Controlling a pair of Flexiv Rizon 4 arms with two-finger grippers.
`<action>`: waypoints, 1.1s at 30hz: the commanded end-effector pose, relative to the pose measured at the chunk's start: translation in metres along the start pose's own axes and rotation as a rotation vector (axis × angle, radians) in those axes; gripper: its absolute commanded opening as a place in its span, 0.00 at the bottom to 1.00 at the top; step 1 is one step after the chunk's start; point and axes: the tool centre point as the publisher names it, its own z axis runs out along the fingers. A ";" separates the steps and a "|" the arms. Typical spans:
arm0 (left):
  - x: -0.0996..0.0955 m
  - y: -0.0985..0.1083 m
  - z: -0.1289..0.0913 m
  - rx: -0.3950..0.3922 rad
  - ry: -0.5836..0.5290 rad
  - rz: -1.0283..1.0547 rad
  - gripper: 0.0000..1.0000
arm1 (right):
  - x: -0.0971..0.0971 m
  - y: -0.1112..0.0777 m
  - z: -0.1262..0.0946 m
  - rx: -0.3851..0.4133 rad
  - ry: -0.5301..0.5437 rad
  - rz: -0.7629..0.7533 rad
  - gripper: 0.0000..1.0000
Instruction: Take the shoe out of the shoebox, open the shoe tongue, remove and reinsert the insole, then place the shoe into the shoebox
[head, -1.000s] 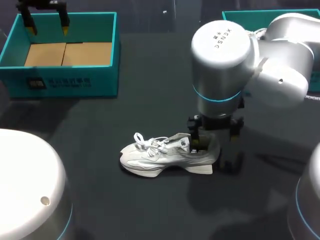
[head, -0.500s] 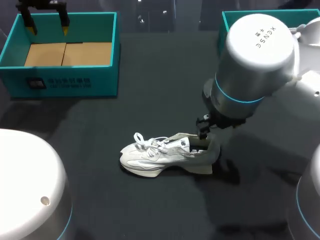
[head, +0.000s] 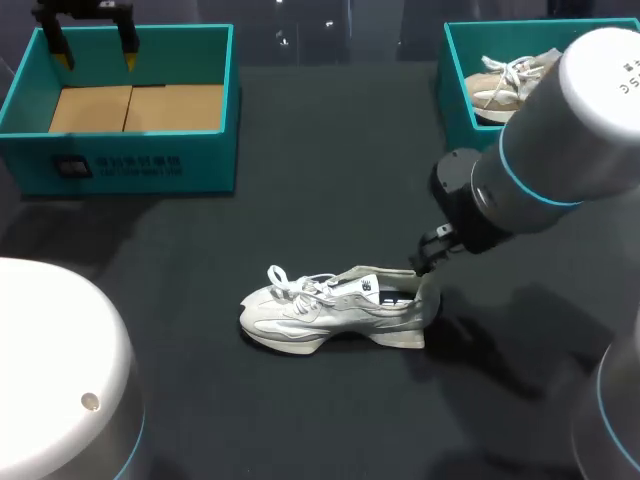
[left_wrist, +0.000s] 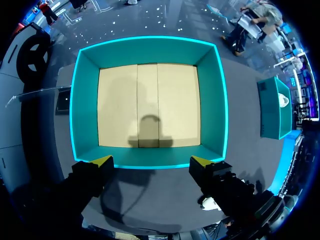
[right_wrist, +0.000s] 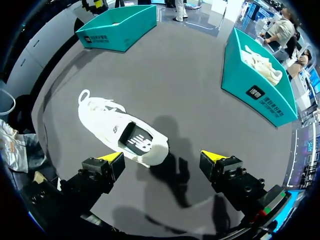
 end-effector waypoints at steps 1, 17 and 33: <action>0.000 0.000 0.000 -0.001 0.000 0.000 1.00 | -0.012 -0.019 -0.017 -0.214 0.193 -0.063 1.00; 0.000 0.000 0.000 -0.001 0.000 0.000 1.00 | -0.031 -0.026 -0.029 -0.468 0.370 -0.282 1.00; 0.000 0.000 0.000 -0.001 0.000 0.000 1.00 | -0.054 -0.036 -0.017 -0.638 0.462 -0.409 1.00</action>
